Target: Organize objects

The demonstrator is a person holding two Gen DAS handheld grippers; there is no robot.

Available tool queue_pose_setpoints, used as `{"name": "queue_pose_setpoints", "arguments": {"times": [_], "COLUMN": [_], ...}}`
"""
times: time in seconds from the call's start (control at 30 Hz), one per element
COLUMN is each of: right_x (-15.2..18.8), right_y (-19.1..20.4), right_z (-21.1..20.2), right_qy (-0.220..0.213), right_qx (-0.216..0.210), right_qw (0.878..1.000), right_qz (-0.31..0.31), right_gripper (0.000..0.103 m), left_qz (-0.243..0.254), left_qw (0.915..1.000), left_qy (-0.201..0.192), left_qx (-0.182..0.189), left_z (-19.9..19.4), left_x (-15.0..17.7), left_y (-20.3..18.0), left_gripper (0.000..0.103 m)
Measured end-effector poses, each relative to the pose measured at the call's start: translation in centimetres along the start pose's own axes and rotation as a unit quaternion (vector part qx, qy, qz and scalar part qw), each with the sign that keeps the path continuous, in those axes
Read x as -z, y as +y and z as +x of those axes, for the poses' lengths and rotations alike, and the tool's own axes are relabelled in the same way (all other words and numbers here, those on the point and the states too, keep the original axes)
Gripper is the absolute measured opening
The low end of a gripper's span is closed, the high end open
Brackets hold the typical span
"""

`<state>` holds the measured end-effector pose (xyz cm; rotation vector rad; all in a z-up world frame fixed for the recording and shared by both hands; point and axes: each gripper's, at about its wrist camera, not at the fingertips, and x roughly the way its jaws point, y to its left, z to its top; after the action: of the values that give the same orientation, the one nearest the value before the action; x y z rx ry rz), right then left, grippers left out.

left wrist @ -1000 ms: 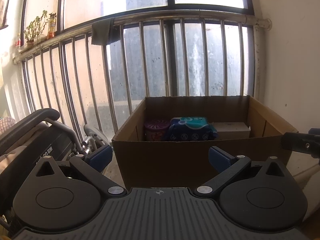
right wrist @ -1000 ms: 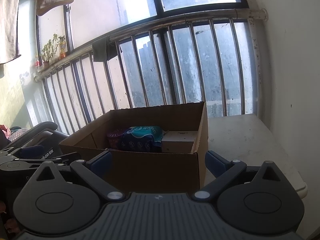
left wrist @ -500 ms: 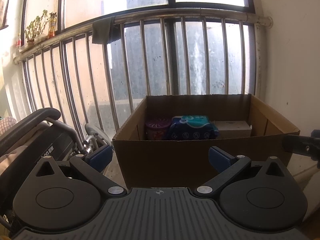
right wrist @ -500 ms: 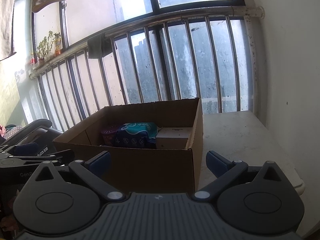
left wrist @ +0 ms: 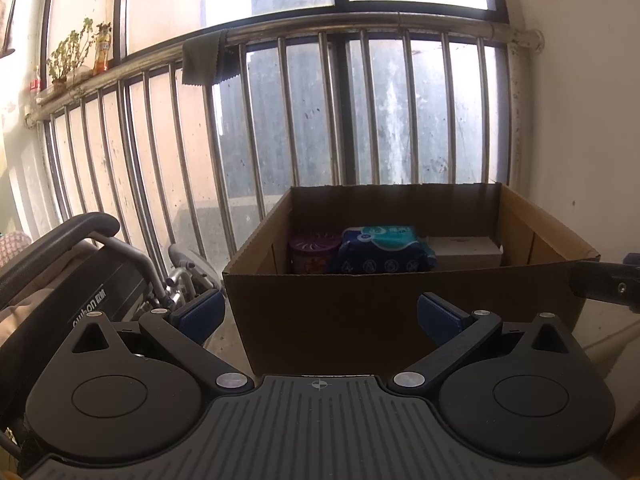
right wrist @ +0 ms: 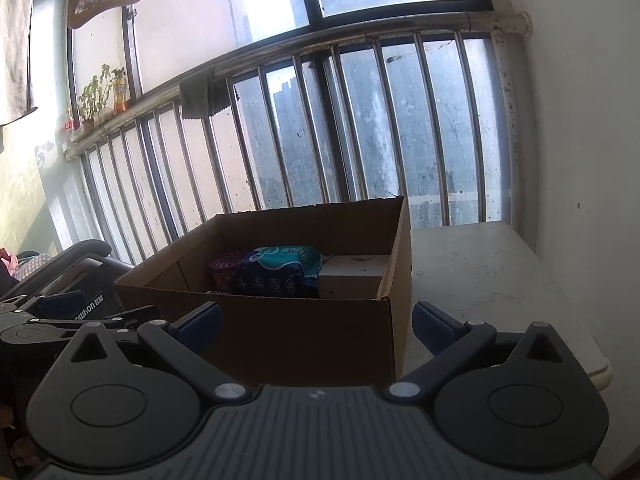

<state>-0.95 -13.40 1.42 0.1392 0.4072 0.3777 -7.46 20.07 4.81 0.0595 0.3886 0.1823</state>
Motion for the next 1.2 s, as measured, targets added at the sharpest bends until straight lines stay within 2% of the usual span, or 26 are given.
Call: {"name": "queue_pose_setpoints", "arguments": {"times": [0.13,0.43,1.2], "right_x": [-0.1,-0.24,-0.02], "right_y": [0.3,0.59,0.14], "right_z": [0.0,0.07,0.62], "right_qy": [-0.002,-0.001,0.002], "right_qx": [0.01,0.002,0.004], "right_qw": [1.0,1.0,1.0], "right_qz": [-0.011,-0.017,-0.006], "right_gripper": [0.103,0.103,0.103], "left_qz": [0.0,-0.009,-0.002], "left_qw": [1.0,0.9999,1.0], "left_qy": [-0.003,-0.001,0.005], "left_qx": [-0.001,-0.006,-0.002], "left_z": [-0.12,0.11,0.59], "left_x": [-0.05,-0.08,0.26], "left_y": [0.09,0.48,0.11], "left_gripper": [0.103,0.103,0.103]}}
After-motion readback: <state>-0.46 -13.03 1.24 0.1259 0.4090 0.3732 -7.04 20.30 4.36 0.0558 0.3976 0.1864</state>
